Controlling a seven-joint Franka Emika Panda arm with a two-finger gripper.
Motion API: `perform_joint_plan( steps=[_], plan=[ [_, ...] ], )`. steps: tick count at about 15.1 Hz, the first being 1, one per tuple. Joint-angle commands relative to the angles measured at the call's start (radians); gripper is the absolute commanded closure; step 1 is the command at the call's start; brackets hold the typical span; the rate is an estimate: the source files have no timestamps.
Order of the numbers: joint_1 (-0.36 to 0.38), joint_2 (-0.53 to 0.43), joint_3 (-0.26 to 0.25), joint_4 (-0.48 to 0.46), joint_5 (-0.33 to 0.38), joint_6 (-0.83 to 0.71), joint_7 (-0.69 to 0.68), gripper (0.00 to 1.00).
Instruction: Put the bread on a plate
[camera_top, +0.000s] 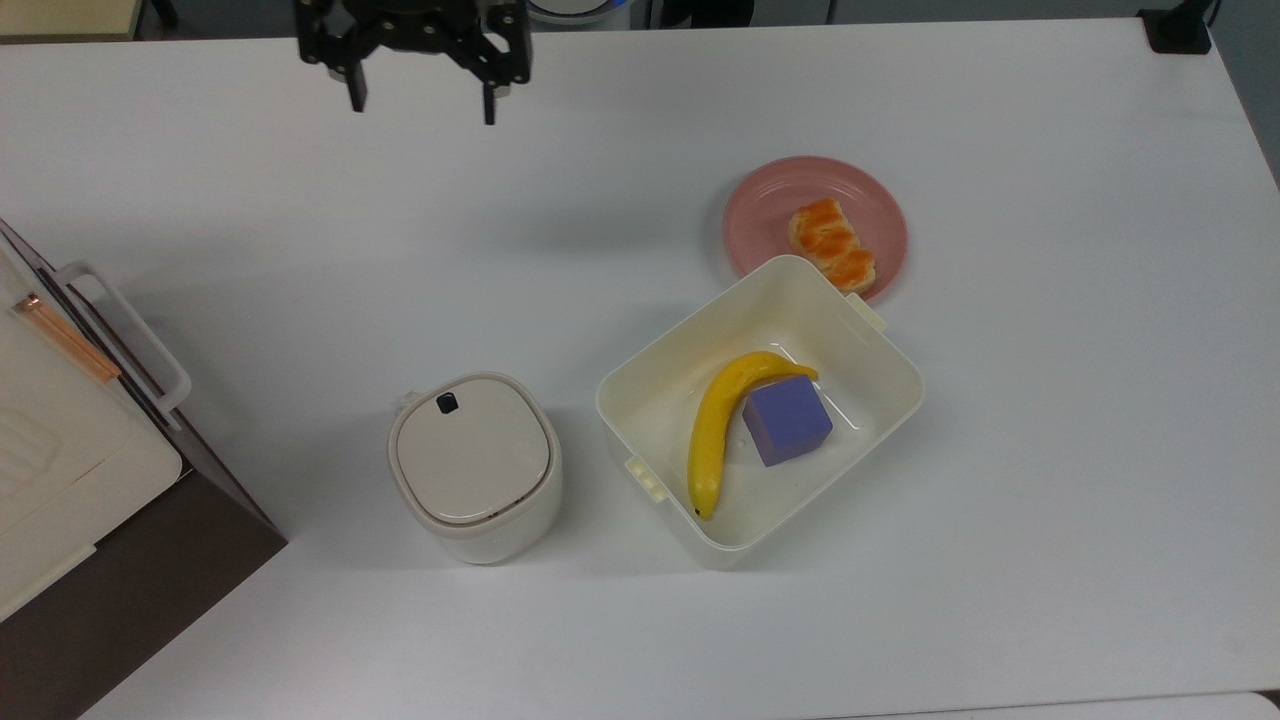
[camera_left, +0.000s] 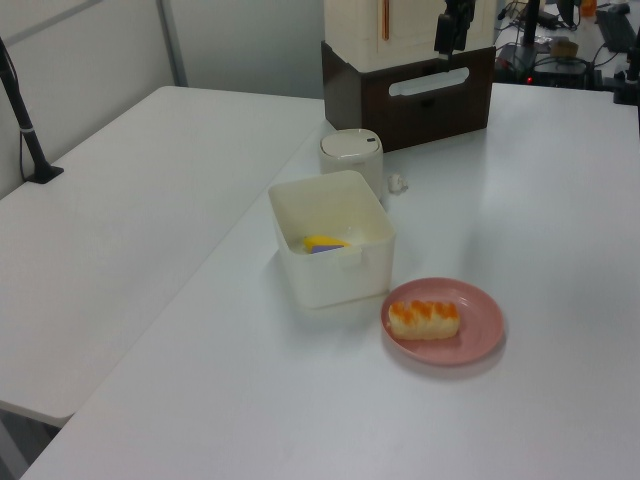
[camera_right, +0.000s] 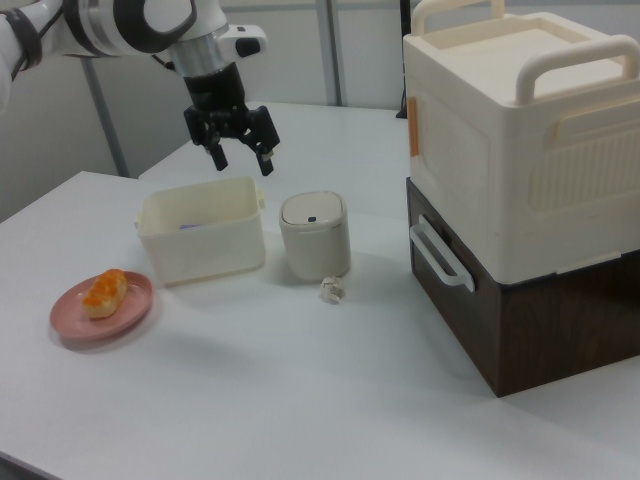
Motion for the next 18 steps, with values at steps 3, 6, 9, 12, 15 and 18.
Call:
perform_joint_plan(
  steps=[3, 6, 9, 12, 15, 18],
  plan=[
    [-0.017, 0.014, -0.006, 0.035, 0.063, -0.024, 0.026, 0.00],
    [-0.018, 0.014, -0.015, 0.035, 0.080, -0.056, 0.020, 0.00],
    [-0.018, 0.010, -0.015, 0.037, 0.086, -0.101, 0.016, 0.00],
    [-0.018, 0.010, -0.014, 0.037, 0.084, -0.096, 0.017, 0.00],
    [-0.019, 0.001, -0.017, 0.035, 0.089, -0.098, 0.019, 0.00],
    [-0.016, -0.025, -0.032, 0.026, 0.090, -0.099, 0.025, 0.00]
  ],
)
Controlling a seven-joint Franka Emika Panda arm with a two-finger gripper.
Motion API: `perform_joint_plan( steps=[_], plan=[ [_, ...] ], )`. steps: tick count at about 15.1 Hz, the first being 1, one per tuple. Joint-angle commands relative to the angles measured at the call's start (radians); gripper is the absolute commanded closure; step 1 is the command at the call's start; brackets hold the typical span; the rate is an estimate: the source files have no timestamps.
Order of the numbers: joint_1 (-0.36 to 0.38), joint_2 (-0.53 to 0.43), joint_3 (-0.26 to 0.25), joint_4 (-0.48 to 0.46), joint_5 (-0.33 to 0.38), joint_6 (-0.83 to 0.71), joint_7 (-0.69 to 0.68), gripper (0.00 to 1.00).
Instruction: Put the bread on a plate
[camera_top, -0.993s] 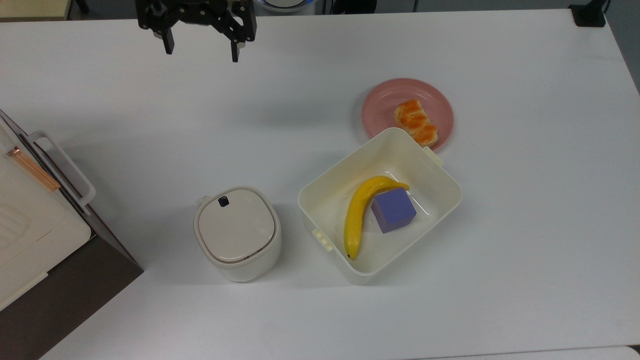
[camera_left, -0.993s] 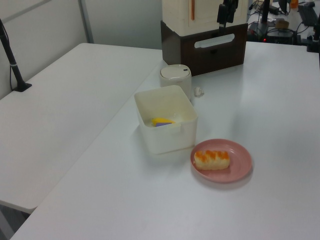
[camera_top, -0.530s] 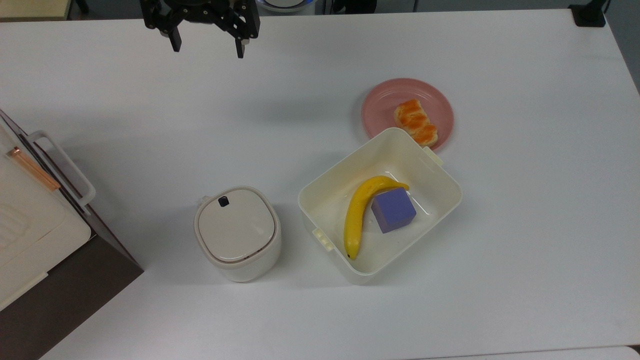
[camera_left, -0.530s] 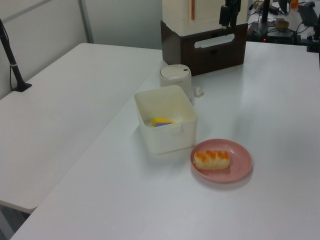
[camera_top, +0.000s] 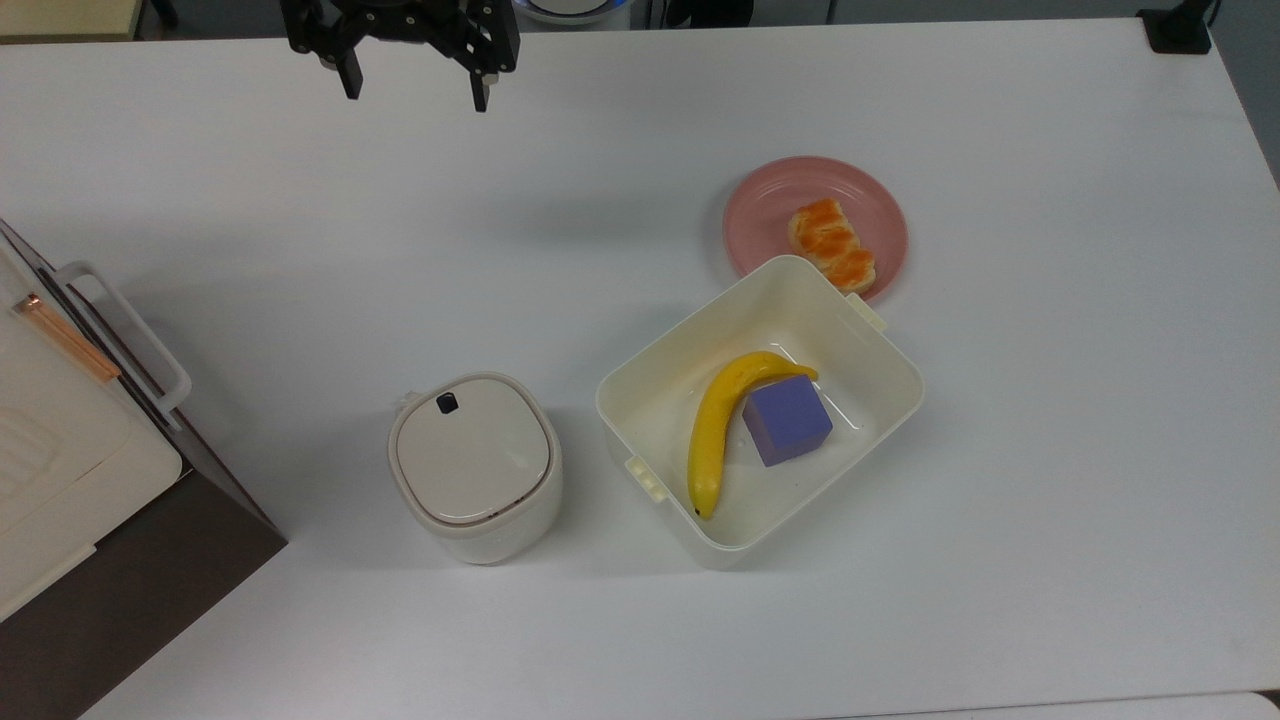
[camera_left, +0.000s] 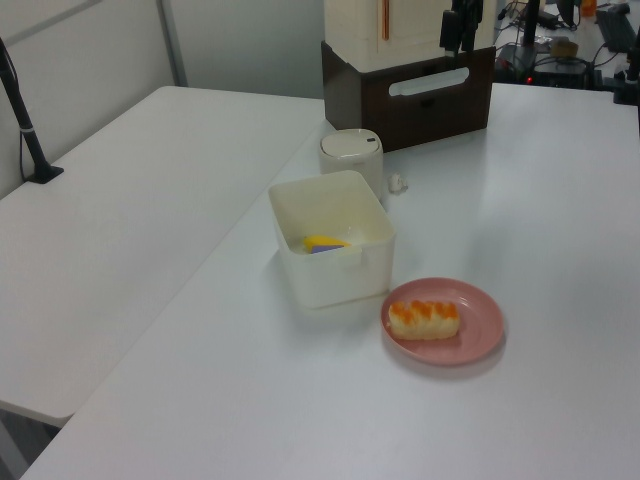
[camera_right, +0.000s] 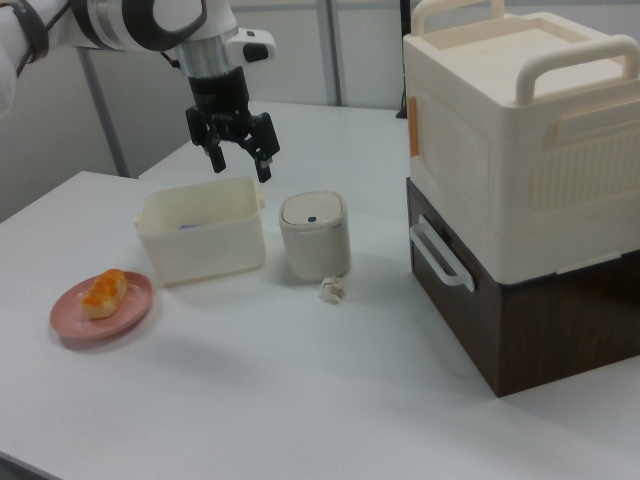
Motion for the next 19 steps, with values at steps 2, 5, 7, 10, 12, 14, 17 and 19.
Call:
perform_joint_plan(
  steps=[2, 5, 7, 10, 12, 14, 17, 19],
  plan=[
    [0.009, -0.034, -0.025, 0.006, 0.034, -0.034, 0.020, 0.00],
    [0.012, -0.038, -0.024, -0.003, 0.031, -0.034, 0.020, 0.00],
    [0.014, -0.051, -0.024, -0.023, 0.030, -0.034, 0.020, 0.00],
    [0.015, -0.055, -0.022, -0.039, 0.030, -0.033, 0.021, 0.00],
    [0.017, -0.055, -0.022, -0.039, 0.030, -0.033, 0.021, 0.00],
    [0.028, -0.055, -0.022, -0.042, 0.030, -0.034, 0.021, 0.00],
    [0.029, -0.054, -0.021, -0.054, 0.030, -0.034, 0.023, 0.00],
    [0.029, -0.054, -0.021, -0.054, 0.030, -0.034, 0.021, 0.00]
  ],
)
